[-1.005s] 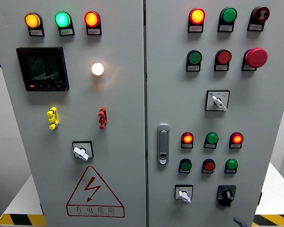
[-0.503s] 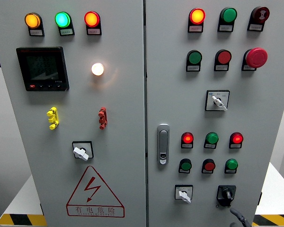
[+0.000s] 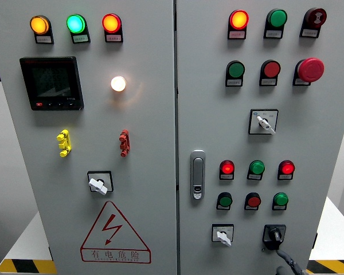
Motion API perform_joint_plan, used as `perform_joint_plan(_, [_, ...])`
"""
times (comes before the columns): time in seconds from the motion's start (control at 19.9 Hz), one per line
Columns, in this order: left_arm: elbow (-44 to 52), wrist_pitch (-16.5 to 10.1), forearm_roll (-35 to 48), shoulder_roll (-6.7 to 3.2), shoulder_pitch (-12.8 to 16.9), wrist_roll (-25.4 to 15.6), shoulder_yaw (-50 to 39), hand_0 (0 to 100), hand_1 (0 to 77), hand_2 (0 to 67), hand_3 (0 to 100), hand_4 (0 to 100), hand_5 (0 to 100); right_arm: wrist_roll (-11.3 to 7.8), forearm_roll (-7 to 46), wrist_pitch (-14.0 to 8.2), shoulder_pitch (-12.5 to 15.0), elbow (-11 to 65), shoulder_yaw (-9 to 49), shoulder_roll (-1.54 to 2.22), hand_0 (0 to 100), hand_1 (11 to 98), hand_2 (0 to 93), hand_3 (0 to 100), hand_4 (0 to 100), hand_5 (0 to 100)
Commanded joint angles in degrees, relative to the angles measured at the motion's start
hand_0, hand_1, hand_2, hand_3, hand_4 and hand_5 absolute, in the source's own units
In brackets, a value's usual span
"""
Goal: Trip black knob to open circuit
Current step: 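Reach the right hand up toward the black rotary knob, then grip the black knob with the right hand and twist it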
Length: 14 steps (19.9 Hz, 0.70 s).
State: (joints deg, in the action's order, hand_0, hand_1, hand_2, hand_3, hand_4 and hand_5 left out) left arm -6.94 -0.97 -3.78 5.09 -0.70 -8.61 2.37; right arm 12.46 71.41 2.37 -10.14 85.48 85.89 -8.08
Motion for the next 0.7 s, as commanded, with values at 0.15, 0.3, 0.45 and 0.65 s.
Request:
perform_joint_plan(0.15, [0.00, 0.00, 0.00, 0.09, 0.00, 0.00, 0.00, 0, 3.1, 13.0, 21, 7, 1, 0.02, 0.05, 0.00, -0.23, -0.14, 0.51, 0.26, 100, 49.1, 0.0, 91, 99, 100])
perform_joint_plan(0.3, [0.00, 0.00, 0.00, 0.01, 0.00, 0.00, 0.00, 0, 3.1, 13.0, 21, 7, 1, 0.19, 0.05, 0.09, -0.23, -0.05, 0.59, 0.43, 100, 49.0, 0.0, 91, 99, 100])
perform_joint_plan(0.45, [0.00, 0.00, 0.00, 0.01, 0.00, 0.00, 0.00, 0, 3.1, 13.0, 21, 7, 1, 0.46, 0.13, 0.09, -1.01, 0.39, 0.51, 0.35, 100, 48.9, 0.0, 91, 99, 100])
perform_joint_plan(0.65, [0.00, 0.00, 0.00, 0.09, 0.00, 0.00, 0.00, 0, 3.0, 13.0, 21, 7, 1, 1.16, 0.31, 0.09, -1.63, 1.18, 0.42, 0.17, 100, 48.7, 0.0, 91, 100, 100])
